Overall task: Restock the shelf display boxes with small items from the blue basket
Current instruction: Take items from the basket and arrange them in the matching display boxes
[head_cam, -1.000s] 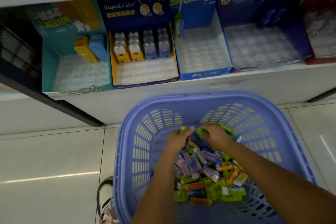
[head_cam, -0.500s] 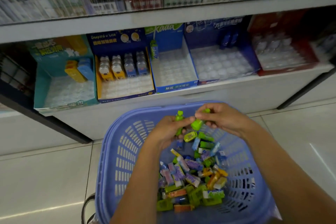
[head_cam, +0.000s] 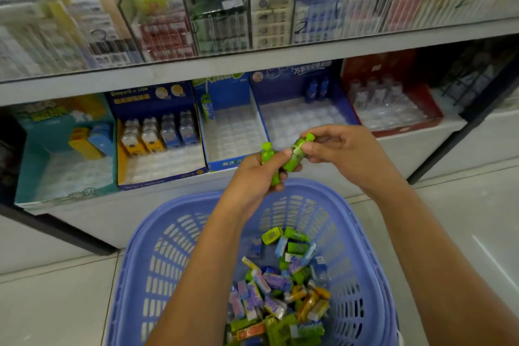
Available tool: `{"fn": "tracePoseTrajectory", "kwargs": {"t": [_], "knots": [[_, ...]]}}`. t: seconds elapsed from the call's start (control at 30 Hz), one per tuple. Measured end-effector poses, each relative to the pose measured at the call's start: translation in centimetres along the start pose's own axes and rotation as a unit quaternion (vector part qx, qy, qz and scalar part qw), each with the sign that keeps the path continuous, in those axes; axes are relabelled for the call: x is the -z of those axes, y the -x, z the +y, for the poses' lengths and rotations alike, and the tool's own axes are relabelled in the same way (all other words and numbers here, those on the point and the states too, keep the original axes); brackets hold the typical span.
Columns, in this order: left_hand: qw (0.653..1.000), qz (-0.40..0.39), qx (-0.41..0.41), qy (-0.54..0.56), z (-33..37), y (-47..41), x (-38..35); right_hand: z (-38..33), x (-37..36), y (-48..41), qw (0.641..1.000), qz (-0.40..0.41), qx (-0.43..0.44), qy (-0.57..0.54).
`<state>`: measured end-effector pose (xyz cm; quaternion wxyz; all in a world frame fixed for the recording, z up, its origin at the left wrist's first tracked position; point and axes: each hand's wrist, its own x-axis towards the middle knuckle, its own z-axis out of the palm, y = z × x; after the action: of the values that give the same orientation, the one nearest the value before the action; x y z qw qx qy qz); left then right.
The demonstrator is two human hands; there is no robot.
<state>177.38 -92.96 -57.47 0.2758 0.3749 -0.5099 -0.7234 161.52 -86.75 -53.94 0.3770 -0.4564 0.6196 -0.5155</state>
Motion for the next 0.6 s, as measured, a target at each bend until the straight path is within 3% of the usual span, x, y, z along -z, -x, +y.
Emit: {"fn": "tracePoseTrajectory", "kwargs": {"t": [0.17, 0.3, 0.37, 0.47, 0.6], "knots": [[0.997, 0.067, -0.023, -0.029, 0.5, -1.6, -0.8, -0.3, 1.1, -3.2, 0.999, -0.011, -0.004, 0.043], [0.968, 0.148, -0.054, -0.198, 0.0, -2.5, -0.6, -0.3, 1.5, -8.0, 0.993, 0.027, 0.037, 0.107], [0.958, 0.148, -0.048, -0.242, 0.0, -2.8, -0.3, -0.5, 1.5, -10.3, 0.984, 0.014, 0.071, 0.162], [0.974, 0.117, -0.013, -0.192, 0.2, -3.2, 0.1, -0.3, 1.1, -13.6, 0.958, -0.032, 0.106, 0.265], [0.974, 0.098, -0.020, -0.203, 0.1, -3.8, 0.7, 0.3, 0.0, -17.2, 0.912, -0.077, 0.110, 0.387]]}}
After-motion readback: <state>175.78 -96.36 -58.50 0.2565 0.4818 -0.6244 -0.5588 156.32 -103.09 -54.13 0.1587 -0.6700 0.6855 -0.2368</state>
